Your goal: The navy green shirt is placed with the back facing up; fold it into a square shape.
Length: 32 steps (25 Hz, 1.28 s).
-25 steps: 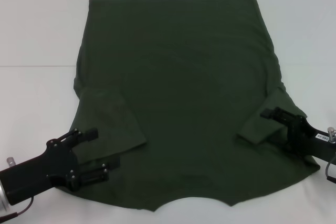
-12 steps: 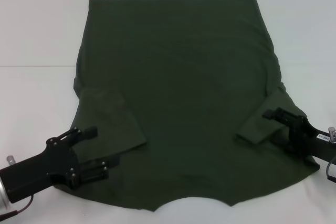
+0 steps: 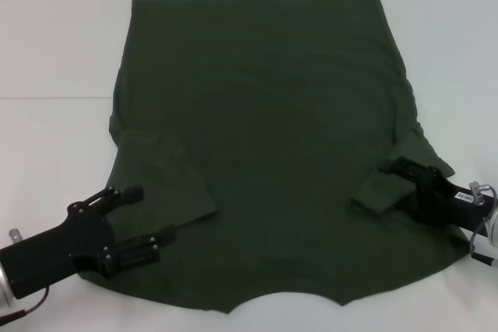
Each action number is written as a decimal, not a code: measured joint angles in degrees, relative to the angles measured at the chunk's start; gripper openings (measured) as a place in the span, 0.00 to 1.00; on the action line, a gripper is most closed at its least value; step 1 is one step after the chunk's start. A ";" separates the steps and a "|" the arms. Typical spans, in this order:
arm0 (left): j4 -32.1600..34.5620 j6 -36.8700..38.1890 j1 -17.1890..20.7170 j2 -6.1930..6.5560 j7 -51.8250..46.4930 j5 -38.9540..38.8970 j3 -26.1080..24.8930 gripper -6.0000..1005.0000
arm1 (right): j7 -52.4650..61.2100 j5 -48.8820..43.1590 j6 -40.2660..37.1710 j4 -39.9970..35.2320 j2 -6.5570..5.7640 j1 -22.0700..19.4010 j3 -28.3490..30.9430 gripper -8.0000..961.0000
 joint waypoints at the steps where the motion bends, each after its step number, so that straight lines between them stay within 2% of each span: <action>1: 0.00 0.00 0.00 0.01 0.00 0.00 0.00 0.93 | -0.02 0.00 0.28 -0.04 0.06 0.17 -0.09 0.95; 14: 0.00 0.02 0.19 -0.02 -0.11 -0.22 0.00 0.93 | -1.54 0.78 1.74 -1.14 0.20 2.08 0.13 0.95; 21: 0.00 0.53 0.54 -0.03 -0.26 -0.25 0.00 0.93 | -3.29 1.30 3.52 -1.47 0.30 4.57 -0.24 0.95; 32: 0.00 0.71 0.92 -0.12 -0.31 -0.25 0.00 0.93 | -5.03 1.13 4.73 -1.46 1.21 5.58 -0.38 0.95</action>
